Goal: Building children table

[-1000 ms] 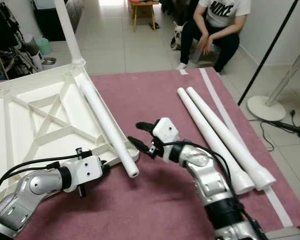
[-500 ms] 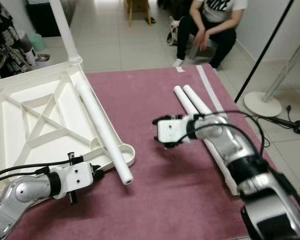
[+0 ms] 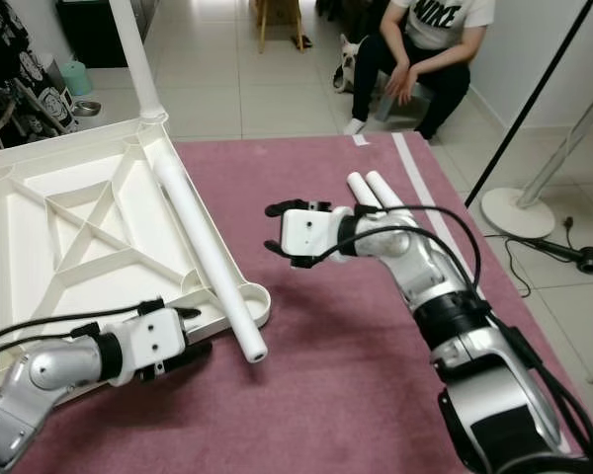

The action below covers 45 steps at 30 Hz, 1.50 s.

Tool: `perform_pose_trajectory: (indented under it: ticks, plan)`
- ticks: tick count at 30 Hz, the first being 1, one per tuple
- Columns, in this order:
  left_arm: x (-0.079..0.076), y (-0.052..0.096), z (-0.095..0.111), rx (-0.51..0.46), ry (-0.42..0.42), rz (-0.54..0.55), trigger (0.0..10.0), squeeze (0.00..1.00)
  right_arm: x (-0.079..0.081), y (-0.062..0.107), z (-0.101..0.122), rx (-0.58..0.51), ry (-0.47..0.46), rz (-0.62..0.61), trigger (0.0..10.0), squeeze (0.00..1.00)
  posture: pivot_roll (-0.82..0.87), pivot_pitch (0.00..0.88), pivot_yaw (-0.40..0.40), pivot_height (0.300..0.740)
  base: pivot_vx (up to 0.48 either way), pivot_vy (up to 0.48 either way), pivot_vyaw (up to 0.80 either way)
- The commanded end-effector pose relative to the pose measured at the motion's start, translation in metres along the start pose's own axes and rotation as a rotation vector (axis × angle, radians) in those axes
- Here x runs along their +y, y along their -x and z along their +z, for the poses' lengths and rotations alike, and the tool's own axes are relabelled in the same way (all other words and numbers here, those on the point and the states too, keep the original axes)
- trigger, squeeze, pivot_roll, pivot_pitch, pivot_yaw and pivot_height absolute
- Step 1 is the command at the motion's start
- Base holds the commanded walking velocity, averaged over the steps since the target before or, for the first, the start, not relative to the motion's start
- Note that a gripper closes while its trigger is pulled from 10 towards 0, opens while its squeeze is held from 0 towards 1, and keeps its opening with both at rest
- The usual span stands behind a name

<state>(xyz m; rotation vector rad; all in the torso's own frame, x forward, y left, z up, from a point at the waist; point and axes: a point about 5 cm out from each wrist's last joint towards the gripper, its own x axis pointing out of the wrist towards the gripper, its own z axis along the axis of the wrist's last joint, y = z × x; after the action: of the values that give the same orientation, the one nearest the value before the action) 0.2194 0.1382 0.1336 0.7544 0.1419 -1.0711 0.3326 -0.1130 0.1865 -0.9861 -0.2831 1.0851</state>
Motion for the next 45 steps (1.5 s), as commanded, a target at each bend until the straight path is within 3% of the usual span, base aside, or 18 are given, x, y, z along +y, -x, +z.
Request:
perform_pose_trajectory:
  ticks: [1,3,6,9,10,13,16,17,19,22,24,26,28,29,32,34,35,45]
  plan:
    - [0.017,0.012,0.004,0.013,-0.044,0.020,10.0,0.00,0.002,0.004,-0.005,0.009,-0.047,-0.046,10.0,0.00,0.09,0.000,0.013,0.740,0.000,0.000,0.00]
    - [0.039,0.025,0.017,-0.016,-0.090,0.058,10.0,0.00,0.004,0.009,-0.008,0.014,-0.100,-0.108,10.0,0.00,0.09,0.000,0.018,0.740,0.000,0.000,0.00]
    - [0.047,0.030,0.023,-0.037,-0.096,0.073,10.0,0.00,0.004,0.011,-0.009,0.014,-0.121,-0.132,10.0,0.00,0.09,0.000,0.018,0.740,0.000,0.000,0.00]
    - [0.076,0.029,0.040,-0.101,-0.057,0.222,10.0,0.00,0.005,0.019,-0.015,0.031,-0.187,-0.240,10.0,0.00,0.08,0.000,0.032,0.740,0.000,0.000,0.00]
    - [0.088,0.022,0.045,-0.108,-0.006,0.304,10.0,0.00,0.006,0.023,-0.018,0.042,-0.218,-0.305,10.0,0.00,0.07,0.000,0.038,0.740,0.000,0.000,0.00]
    - [0.098,0.010,0.048,-0.108,0.073,0.390,10.0,0.00,0.008,0.026,-0.021,0.056,-0.243,-0.371,10.0,0.00,0.06,0.000,0.048,0.740,0.000,0.000,0.00]
    - [0.098,-0.025,0.055,-0.081,0.272,0.513,10.0,0.00,0.017,0.029,-0.023,0.071,-0.282,-0.461,10.0,0.00,0.05,0.000,0.065,0.740,0.000,0.000,0.00]
    - [0.091,-0.037,0.057,-0.072,0.321,0.523,10.0,1.00,0.020,0.030,-0.024,0.080,-0.293,-0.486,10.0,0.00,0.05,0.000,0.070,0.740,0.000,0.000,0.00]
    - [0.079,-0.055,0.057,-0.053,0.417,0.542,10.0,1.00,0.022,0.033,-0.027,0.094,-0.314,-0.530,10.0,0.00,0.05,0.000,0.075,0.740,0.000,0.000,0.00]
    - [0.074,-0.064,0.053,-0.011,0.507,0.599,10.0,1.00,0.022,0.036,-0.028,0.101,-0.329,-0.556,10.0,0.00,0.04,0.000,0.079,0.740,0.000,0.000,0.00]
    - [0.074,-0.064,0.053,-0.011,0.507,0.599,10.0,1.00,0.022,0.036,-0.028,0.101,-0.329,-0.556,10.0,0.00,0.04,0.000,0.079,0.740,0.000,0.000,0.00]
    - [0.079,-0.066,0.043,0.062,0.612,0.715,10.0,1.00,0.021,0.036,-0.027,0.106,-0.332,-0.568,10.0,0.00,0.04,0.000,0.079,0.740,0.000,0.000,0.00]
    - [0.079,-0.066,0.043,0.062,0.612,0.715,10.0,1.00,0.021,0.036,-0.027,0.106,-0.332,-0.568,10.0,0.00,0.04,0.000,0.079,0.740,0.000,0.000,0.00]
    - [0.083,-0.065,0.040,0.090,0.626,0.764,10.0,0.00,0.021,0.036,-0.026,0.108,-0.334,-0.574,10.0,0.00,0.04,0.000,0.080,0.740,0.000,0.000,0.00]
    - [0.088,-0.063,0.038,0.113,0.634,0.815,10.0,0.00,0.021,0.035,-0.026,0.108,-0.334,-0.577,10.0,0.00,0.04,0.000,0.082,0.740,0.000,0.000,0.00]
    - [0.097,-0.055,0.031,0.178,0.652,0.937,10.0,0.00,0.023,0.033,-0.023,0.105,-0.338,-0.584,10.0,0.00,0.04,0.000,0.083,0.740,0.000,0.000,0.00]
    - [0.096,-0.047,0.021,0.248,0.707,1.010,10.0,0.00,0.024,0.032,-0.022,0.104,-0.340,-0.589,10.0,0.00,0.04,0.000,0.085,0.740,0.000,0.000,0.00]
    - [0.086,-0.030,-0.003,0.383,0.730,1.115,10.0,0.00,0.025,0.030,-0.020,0.103,-0.346,-0.589,10.0,0.00,0.05,0.000,0.085,0.740,0.000,0.000,0.00]
